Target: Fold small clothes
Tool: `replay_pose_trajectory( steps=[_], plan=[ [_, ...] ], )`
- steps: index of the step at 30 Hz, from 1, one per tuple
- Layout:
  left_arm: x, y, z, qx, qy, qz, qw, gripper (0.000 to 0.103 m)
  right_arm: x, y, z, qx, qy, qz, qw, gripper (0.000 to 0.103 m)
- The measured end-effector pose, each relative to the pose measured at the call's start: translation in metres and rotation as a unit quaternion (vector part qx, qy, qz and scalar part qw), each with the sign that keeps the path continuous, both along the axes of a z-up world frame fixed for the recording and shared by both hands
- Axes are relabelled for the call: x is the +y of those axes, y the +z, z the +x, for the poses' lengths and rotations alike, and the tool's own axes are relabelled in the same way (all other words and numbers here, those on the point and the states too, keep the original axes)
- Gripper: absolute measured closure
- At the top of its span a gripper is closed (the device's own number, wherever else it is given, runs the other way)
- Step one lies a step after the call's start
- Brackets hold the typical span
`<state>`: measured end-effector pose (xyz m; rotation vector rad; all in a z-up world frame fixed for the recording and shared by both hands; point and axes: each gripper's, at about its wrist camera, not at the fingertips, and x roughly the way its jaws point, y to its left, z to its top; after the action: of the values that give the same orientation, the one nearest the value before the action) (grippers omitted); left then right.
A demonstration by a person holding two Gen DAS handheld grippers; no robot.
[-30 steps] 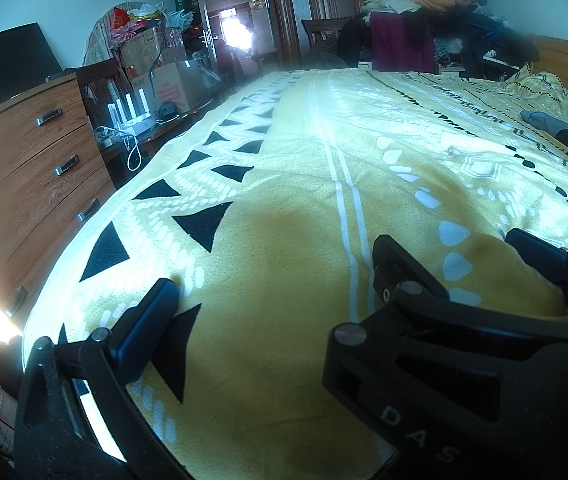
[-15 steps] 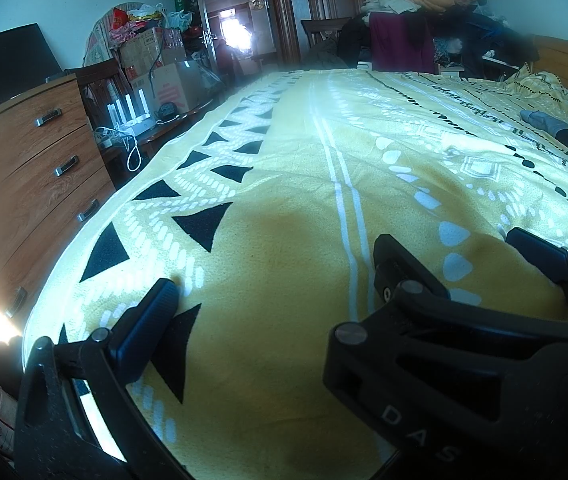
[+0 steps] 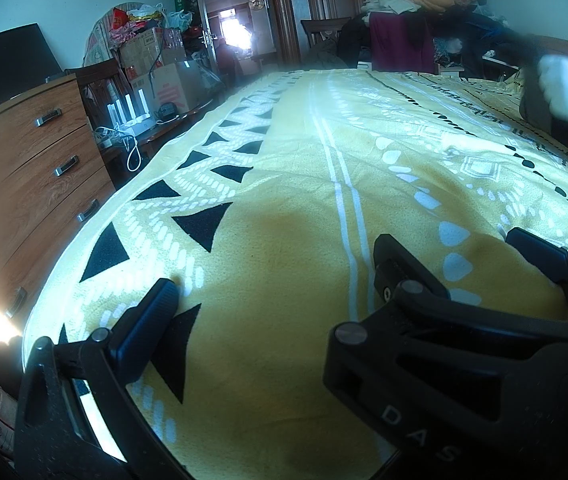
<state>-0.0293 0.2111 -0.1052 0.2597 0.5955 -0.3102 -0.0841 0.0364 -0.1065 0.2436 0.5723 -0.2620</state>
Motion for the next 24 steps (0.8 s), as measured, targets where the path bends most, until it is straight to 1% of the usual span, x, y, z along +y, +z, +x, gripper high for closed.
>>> replay_pose_trajectory(
  steps=[24],
  plan=[
    [0.0003,-0.0001,0.0000,0.000,0.000,0.000,1.0000,0.000,-0.0016,0.0025,-0.0008,0.000,0.000,0.000,1.000,0.000]
  ],
)
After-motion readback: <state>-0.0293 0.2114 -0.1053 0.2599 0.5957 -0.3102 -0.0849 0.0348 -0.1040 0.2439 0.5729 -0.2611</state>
